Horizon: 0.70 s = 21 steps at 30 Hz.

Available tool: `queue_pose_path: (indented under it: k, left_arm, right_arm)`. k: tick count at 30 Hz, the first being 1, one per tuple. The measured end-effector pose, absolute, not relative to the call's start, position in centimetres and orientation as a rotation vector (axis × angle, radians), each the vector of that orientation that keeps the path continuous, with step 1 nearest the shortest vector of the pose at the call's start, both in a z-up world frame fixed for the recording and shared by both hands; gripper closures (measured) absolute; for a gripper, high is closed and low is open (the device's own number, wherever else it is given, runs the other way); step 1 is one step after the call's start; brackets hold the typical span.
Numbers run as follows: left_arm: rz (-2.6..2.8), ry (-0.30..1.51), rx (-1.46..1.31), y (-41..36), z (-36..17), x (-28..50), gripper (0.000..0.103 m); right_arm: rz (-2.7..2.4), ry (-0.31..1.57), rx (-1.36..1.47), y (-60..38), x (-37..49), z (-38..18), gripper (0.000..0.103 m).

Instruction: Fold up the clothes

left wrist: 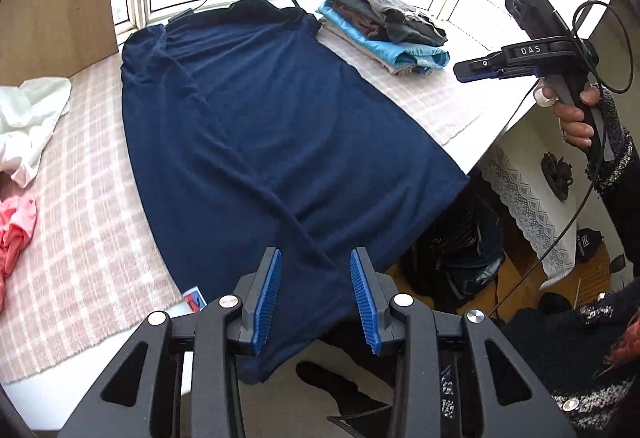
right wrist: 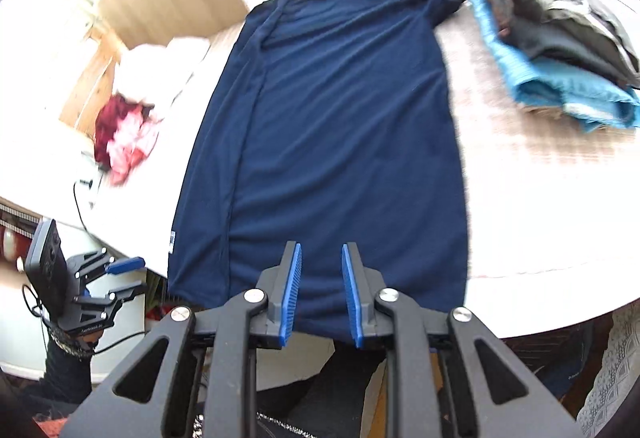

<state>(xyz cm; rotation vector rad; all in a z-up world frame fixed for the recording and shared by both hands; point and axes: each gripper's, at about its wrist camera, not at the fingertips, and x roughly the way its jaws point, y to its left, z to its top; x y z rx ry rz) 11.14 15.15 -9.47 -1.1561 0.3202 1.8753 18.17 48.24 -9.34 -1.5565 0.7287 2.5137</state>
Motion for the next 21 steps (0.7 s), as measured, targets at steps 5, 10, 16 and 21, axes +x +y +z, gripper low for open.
queue_pose_path:
  k: [5,10,16,21]
  left_arm:
    - [1.915,0.399,-1.055,22.2,-4.1,4.3,0.068]
    - [2.013,0.480,-1.013,30.7,-2.4,-4.0,0.067]
    - [1.977,0.397,-1.047,40.0,-6.1,-9.4,0.067]
    - [1.876,0.255,-1.175,46.3,-12.5,-10.9,0.067]
  right_arm:
    - [2.546,0.700,-1.372,53.9,15.3,-5.4,0.070]
    - [2.629,0.727,-1.286,59.6,8.7,-1.8,0.070]
    - [2.620,0.419,-1.416,64.4,-2.1,-0.8,0.069]
    - [2.516,0.137,-1.637,64.9,-10.5,-4.9,0.069]
